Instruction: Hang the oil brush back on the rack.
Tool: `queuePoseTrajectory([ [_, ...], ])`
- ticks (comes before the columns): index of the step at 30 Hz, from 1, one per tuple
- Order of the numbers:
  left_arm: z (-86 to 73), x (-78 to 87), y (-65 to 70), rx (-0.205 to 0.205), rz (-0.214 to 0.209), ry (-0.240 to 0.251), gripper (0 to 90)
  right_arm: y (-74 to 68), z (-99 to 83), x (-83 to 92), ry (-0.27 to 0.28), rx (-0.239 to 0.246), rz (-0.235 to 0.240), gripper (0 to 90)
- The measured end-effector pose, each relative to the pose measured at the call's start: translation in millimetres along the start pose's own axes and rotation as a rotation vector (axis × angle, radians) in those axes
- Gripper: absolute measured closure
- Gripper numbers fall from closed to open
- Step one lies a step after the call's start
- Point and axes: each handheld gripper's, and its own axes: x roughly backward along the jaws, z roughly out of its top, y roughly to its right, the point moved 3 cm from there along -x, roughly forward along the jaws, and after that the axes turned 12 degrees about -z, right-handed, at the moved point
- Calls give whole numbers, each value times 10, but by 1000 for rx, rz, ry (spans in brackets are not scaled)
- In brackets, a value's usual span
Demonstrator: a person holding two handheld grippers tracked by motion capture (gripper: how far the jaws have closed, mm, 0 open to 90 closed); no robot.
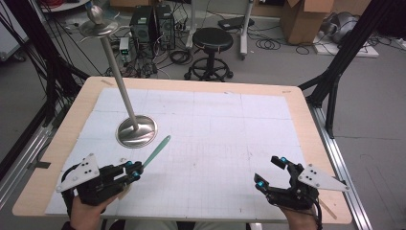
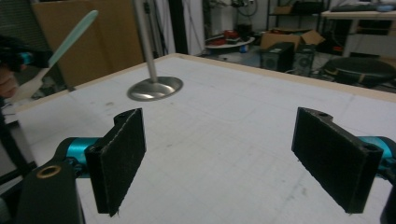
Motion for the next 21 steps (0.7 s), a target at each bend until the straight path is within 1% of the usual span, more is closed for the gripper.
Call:
queuePoseTrajectory([
  [2,34,-63,47,-11,-20,6,815,-63,28,-27,-1,11,26,185],
  [4,73,-127,87,-21,-39,13,815,-117,75,-58,13,18,60,200],
  [8,141,-256,169,-46,-78,21,815,-262,201,-124,28,29,121,200],
  [12,193,-361,243,-73,-119,27,815,-509,286,-247,20,57,207,203],
  [13,200,-381,261,-76,-128,26,815,-572,302,-287,17,73,226,203],
  [15,205,-398,278,-81,-136,27,815,-691,338,-359,16,84,269,205],
  [16,211,-425,313,-87,-157,31,815,-739,357,-392,16,92,285,210],
  [17,212,-437,328,-91,-168,31,815,-784,378,-420,17,95,303,215],
  [18,212,-437,328,-91,-168,31,815,-784,378,-420,17,95,303,215],
  [19,205,-459,365,-99,-196,31,814,-867,411,-469,20,93,341,228],
  [21,193,-469,402,-111,-226,35,814,-939,432,-508,14,96,368,235],
])
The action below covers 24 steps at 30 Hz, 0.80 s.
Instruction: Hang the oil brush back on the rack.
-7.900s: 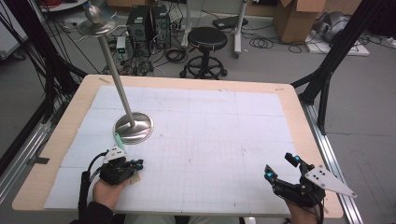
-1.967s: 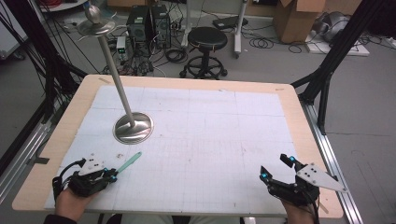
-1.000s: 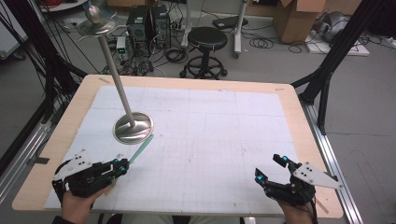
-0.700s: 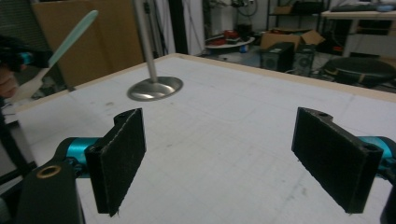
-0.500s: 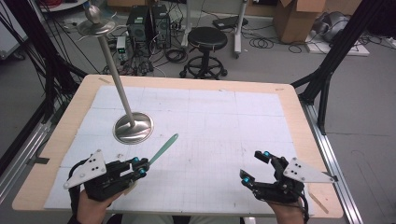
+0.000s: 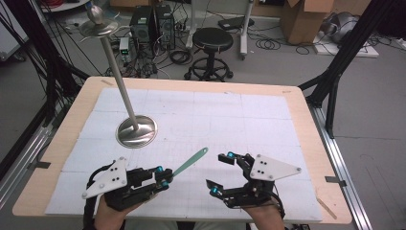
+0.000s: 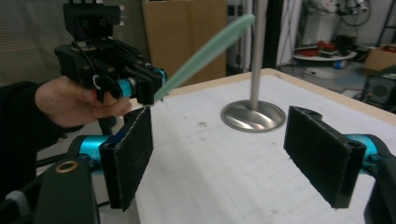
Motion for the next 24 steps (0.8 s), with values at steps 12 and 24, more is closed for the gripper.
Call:
queuePoseTrajectory([
  [12,-77,-135,93,2,-78,-2,814,-174,26,-100,11,-14,111,348],
  [24,-144,-200,107,13,-91,-18,813,-188,42,-102,27,-48,159,532],
])
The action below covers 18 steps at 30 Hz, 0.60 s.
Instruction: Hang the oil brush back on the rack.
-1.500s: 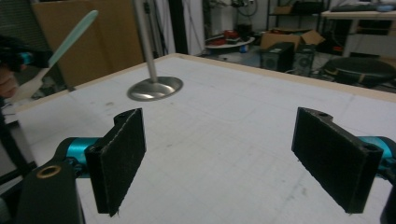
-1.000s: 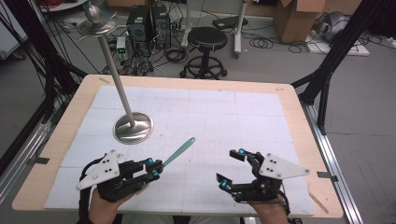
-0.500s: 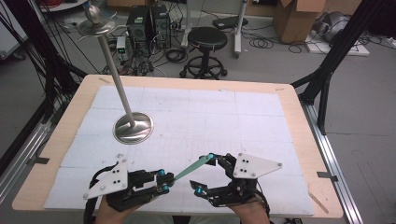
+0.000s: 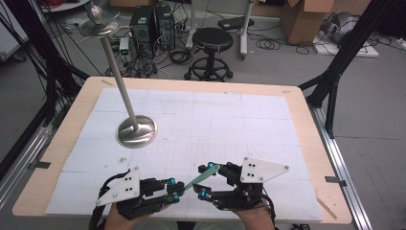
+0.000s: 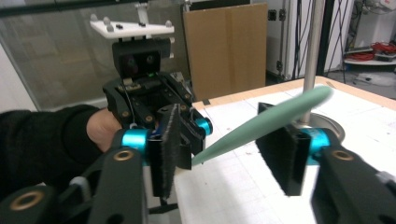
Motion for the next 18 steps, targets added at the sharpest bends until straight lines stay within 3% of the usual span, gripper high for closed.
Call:
queuePoseTrajectory([
  [10,-29,-43,16,-2,-13,-14,812,8,12,5,8,-26,13,724],
  [15,-61,-53,8,6,-15,-17,809,-10,13,-1,-3,-27,26,760],
  [18,-77,-56,-1,25,-37,-25,807,-30,13,-13,-16,-28,47,782],
])
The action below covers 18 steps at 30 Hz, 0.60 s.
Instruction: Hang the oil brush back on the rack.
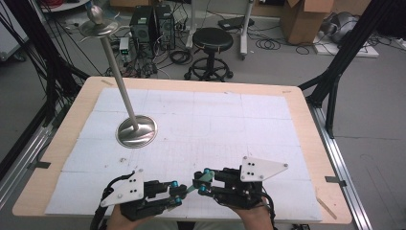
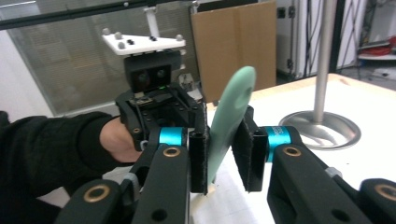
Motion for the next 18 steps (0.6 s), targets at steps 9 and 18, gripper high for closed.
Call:
queuePoseTrajectory([
  [9,-39,-36,-38,63,-81,-40,537,13,-3,6,-1,-13,63,825],
  [18,-67,-120,26,56,-179,-56,612,-13,80,-26,34,-9,180,826],
])
